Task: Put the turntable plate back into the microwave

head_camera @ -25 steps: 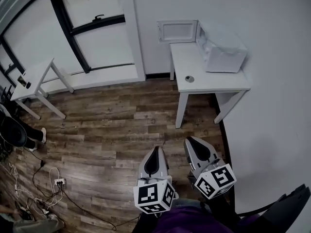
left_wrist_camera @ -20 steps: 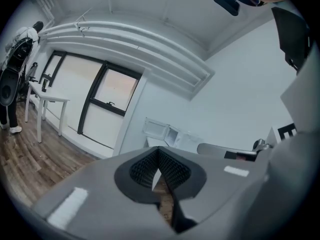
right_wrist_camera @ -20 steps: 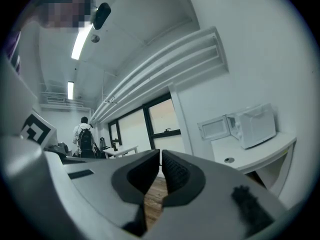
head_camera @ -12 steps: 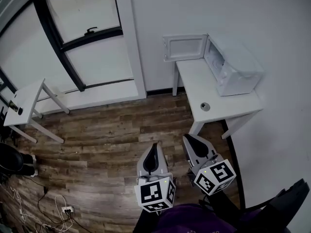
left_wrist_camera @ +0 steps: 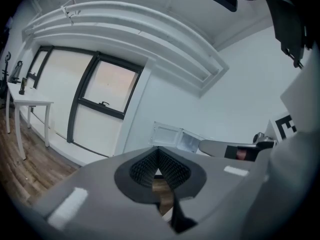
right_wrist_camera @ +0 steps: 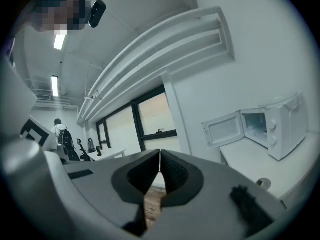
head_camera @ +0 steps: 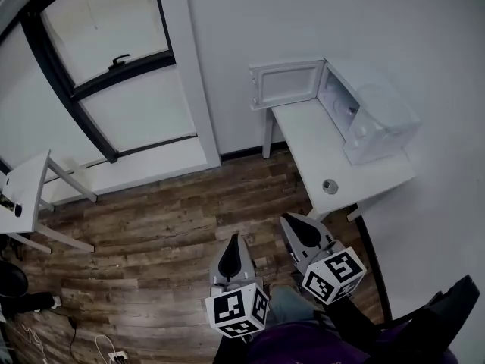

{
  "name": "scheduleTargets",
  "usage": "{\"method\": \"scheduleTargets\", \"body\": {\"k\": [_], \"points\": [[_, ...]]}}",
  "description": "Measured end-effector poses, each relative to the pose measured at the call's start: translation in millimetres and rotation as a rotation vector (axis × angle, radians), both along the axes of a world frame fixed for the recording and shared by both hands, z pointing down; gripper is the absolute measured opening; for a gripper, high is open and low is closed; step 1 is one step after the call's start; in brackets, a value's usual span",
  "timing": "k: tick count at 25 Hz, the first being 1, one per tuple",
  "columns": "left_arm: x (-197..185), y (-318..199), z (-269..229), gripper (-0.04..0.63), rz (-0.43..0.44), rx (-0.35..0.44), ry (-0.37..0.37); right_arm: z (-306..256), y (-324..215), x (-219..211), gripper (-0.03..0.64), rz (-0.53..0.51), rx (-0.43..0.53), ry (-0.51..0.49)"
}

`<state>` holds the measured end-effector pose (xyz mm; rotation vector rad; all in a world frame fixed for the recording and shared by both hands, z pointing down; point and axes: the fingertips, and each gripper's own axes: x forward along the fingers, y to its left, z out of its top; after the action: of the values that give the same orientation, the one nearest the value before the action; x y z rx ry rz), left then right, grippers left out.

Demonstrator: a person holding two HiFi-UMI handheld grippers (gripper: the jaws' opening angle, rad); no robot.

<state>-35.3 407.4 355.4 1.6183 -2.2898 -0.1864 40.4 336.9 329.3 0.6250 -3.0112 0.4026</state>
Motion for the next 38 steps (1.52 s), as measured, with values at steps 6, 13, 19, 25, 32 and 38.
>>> {"method": "scheduleTargets", "body": {"k": [6, 13, 19, 25, 32, 38], "points": [[-15.4, -58.0, 15.9, 0.005, 0.083, -0.027, 0.016, 26.6, -72.3, 11.6, 0.009, 0.123, -0.046, 0.048], [-74.0, -152.9, 24.2, 0.005, 0.139, -0.069, 0.001, 35.4, -182.2, -22.4, 0.009, 0.222, -0.062, 0.042], [-100.8, -275.0, 11.7, 0.005, 0.291, -0.089, -0.022, 28.5, -286.9, -46.8, 0.009, 0.324, -0.091, 0.028], [-101.4, -370.4, -1.4, 0.005, 0.39, -0.053, -0.006, 14.8, -358.4, -35.5, 0.009, 0.442, -0.071, 0.017], [-32.8, -440.4, -6.0, 0.006, 0.647, -0.046, 0.0, -2.2, -380.2, 3.1, 0.009, 0.573, -0.043, 0.004], [35.0, -468.9, -8.0, 0.006, 0.872, -0.041, 0.078, -9.2, -383.4, 45.4, 0.009, 0.722, -0.046, -0.009]]}}
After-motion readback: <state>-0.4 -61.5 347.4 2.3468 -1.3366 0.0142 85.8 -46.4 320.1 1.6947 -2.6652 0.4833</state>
